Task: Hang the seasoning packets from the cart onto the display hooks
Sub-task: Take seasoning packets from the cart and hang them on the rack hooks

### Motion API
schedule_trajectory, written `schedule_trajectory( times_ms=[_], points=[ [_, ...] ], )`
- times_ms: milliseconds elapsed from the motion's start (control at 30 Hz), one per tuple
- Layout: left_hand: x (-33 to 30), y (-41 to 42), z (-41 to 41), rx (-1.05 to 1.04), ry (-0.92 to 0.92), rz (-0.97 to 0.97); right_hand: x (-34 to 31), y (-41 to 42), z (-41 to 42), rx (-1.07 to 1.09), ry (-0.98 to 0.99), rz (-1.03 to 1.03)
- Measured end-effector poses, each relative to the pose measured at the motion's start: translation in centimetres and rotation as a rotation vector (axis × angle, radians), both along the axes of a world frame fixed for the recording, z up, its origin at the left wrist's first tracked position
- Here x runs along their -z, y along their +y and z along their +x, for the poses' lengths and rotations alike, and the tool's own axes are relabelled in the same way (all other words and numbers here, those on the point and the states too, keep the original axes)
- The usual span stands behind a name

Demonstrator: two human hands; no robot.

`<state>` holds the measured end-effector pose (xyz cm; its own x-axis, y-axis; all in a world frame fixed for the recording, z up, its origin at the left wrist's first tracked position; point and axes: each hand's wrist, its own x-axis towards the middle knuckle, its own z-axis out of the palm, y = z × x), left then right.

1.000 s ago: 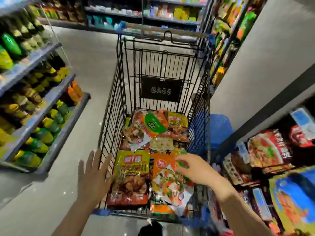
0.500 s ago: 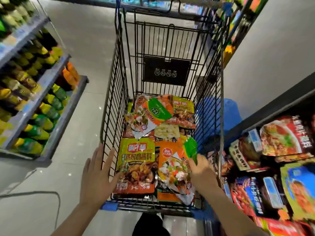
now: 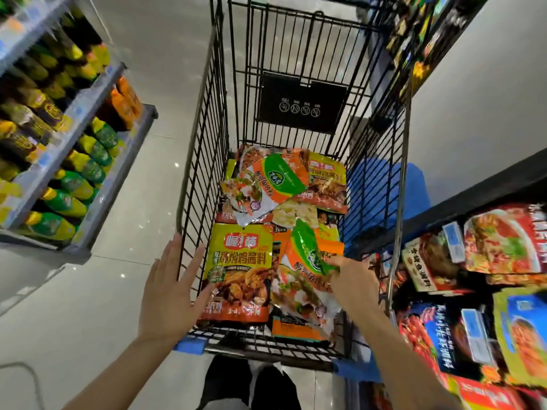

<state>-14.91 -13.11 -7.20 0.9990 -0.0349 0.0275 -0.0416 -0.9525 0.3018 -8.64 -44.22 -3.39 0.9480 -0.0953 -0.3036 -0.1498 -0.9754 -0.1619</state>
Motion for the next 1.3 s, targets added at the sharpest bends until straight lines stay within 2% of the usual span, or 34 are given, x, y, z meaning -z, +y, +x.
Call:
schedule_trajectory(
  times_ms=[67, 167, 300, 433, 533, 633, 733, 800, 900, 967, 1067, 1200, 1300],
  points=[
    [-0.1, 0.0, 0.1, -0.003, 0.001, -0.032, -2.5, 1.1, 0.5, 0.013, 0.018, 0.152],
    [0.0, 0.3, 0.1, -0.013, 0.008, -0.074, -5.6, 4.1, 1.7, -0.119, 0.027, 0.364],
    [-0.4, 0.6, 0.3, 0.008, 0.005, -0.105, -8.4, 8.2, 3.6, -0.19, 0.013, 0.533],
    [-1.9, 0.7, 5.1, -0.026, -0.07, -0.077, -8.2, 8.5, 8.7, -0.004, -0.046, 0.713],
    [-1.8, 0.7, 9.3, 0.022, -0.076, 0.008, -3.7, 8.1, 14.8, 0.254, -0.033, 0.845],
    [-0.5, 0.5, 9.9, 0.021, -0.075, 0.098, 2.8, 7.9, 21.3, 0.355, 0.002, 0.736],
    [0.0, 0.4, 9.8, 0.013, -0.118, 0.135, 9.0, 7.1, 25.6, 0.231, 0.142, 0.325],
    [-0.1, 0.4, 9.9, 0.05, -0.152, 0.18, 11.8, 6.0, 27.3, 0.225, 0.099, 0.186],
    [-0.1, 0.4, 10.1, 0.056, -0.16, 0.209, 14.1, 4.8, 28.6, 0.236, 0.113, 0.193],
    [-0.2, 0.3, 9.9, 0.051, -0.151, 0.213, 14.7, 4.9, 28.6, 0.235, 0.145, 0.269],
    [-0.3, 0.2, 9.9, 0.049, -0.149, 0.215, 15.3, 5.6, 28.2, 0.254, 0.094, 0.322],
    [-0.3, 0.3, 9.8, 0.043, -0.141, 0.211, 15.4, 6.1, 28.9, 0.378, 0.13, 0.364],
    [-0.4, 0.3, 9.9, 0.047, -0.145, 0.196, 14.5, 6.4, 28.6, 0.322, 0.146, 0.413]
  ],
)
